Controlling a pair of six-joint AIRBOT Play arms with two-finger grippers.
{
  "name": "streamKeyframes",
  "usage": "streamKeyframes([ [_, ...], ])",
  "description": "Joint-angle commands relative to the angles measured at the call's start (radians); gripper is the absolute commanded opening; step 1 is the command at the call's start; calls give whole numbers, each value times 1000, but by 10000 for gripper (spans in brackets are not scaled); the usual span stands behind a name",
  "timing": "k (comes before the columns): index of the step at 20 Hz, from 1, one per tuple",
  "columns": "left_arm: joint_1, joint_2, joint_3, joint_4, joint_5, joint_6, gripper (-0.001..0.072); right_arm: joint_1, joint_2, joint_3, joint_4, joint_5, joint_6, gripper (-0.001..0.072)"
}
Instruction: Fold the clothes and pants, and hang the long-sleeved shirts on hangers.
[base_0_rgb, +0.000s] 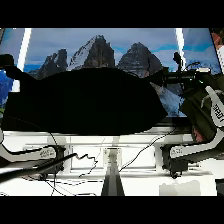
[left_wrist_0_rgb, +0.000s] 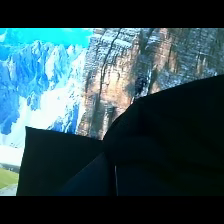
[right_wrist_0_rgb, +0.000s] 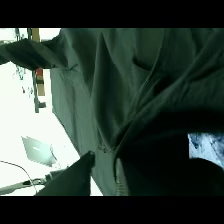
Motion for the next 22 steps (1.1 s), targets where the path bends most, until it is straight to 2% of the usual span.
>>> streamKeyframes([
  [1,0,0,0,-3,0,0,13,0,0,0,-43,-36,-39,90],
  [4,0,-3,0,-3,0,0,13,0,0,0,-158,-95,-37,85],
  [5,0,-5,0,-3,0,0,13,0,0,0,-201,-125,-22,111],
  [6,0,-9,0,-3,0,0,13,0,0,0,-240,-171,11,299],
  [7,0,-14,0,-3,0,0,13,-1,0,0,-245,-209,23,424],
  [9,0,-23,0,-3,0,0,13,-6,0,30,-236,-299,29,445],
  [13,0,-42,0,-2,6,0,13,-8,-3,112,-410,-457,238,453],
  [15,0,-44,0,-2,41,0,13,-8,-16,129,-458,-458,244,470],
  [16,0,-43,0,-2,72,0,13,-6,-28,136,-462,-458,244,517],
  [18,0,-42,0,-2,116,0,13,2,-63,158,-464,-441,239,561],
  [22,0,-42,0,-11,124,0,13,63,-124,193,-466,-425,220,559],
])
